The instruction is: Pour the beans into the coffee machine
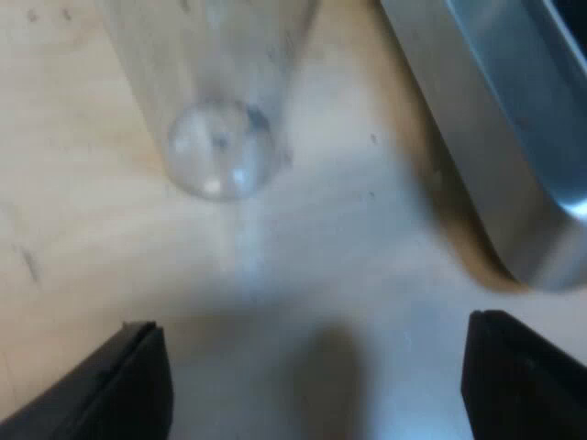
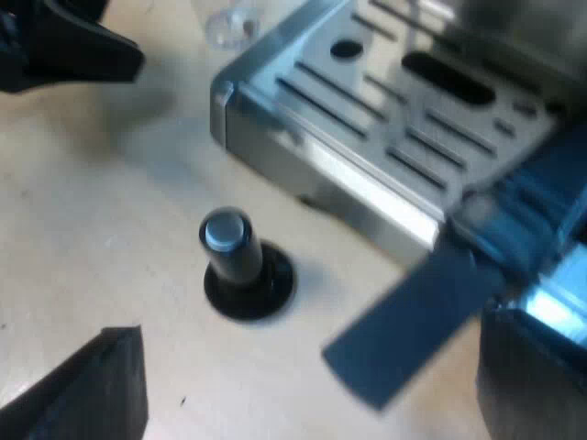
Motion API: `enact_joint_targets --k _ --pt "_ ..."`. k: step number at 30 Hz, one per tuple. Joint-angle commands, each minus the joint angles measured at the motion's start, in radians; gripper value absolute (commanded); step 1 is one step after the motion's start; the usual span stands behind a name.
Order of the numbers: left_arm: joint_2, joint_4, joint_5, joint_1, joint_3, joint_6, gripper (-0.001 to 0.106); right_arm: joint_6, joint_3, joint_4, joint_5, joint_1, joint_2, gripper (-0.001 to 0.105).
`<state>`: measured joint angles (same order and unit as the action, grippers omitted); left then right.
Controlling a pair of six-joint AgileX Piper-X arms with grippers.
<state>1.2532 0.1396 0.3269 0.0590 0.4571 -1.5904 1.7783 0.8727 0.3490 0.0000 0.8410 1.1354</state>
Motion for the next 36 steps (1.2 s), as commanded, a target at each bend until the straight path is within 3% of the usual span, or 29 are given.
enact_joint_targets --k 1,6,13,21,25,30,36 --pt "-0.07 0.118 -0.005 -0.006 0.001 -0.006 0.068 -0.026 0.007 0.083 0.0 0.001 -0.06 0.079" --pt "-0.18 0.238 0.002 -0.006 0.001 -0.006 0.068 -0.044 0.007 0.195 0.0 0.001 -0.14 0.079" --pt "-0.379 0.356 0.043 -0.006 0.001 -0.006 0.068 -0.13 0.007 0.313 0.0 0.001 -0.252 0.079" --pt "-0.602 0.464 0.045 -0.006 0.02 -0.062 0.068 -0.16 0.066 0.467 0.172 0.001 -0.328 0.079" --pt "-0.676 0.507 0.061 -0.006 0.075 -0.081 0.067 -0.158 0.141 0.529 0.236 0.0 -0.332 0.079" --pt "-0.703 0.53 0.115 -0.036 0.175 -0.083 0.067 -0.117 0.2 0.54 0.234 -0.015 -0.332 0.079" --pt "-0.703 0.543 0.123 -0.079 0.293 -0.085 0.067 -0.122 0.235 0.547 0.103 -0.19 -0.332 0.079"
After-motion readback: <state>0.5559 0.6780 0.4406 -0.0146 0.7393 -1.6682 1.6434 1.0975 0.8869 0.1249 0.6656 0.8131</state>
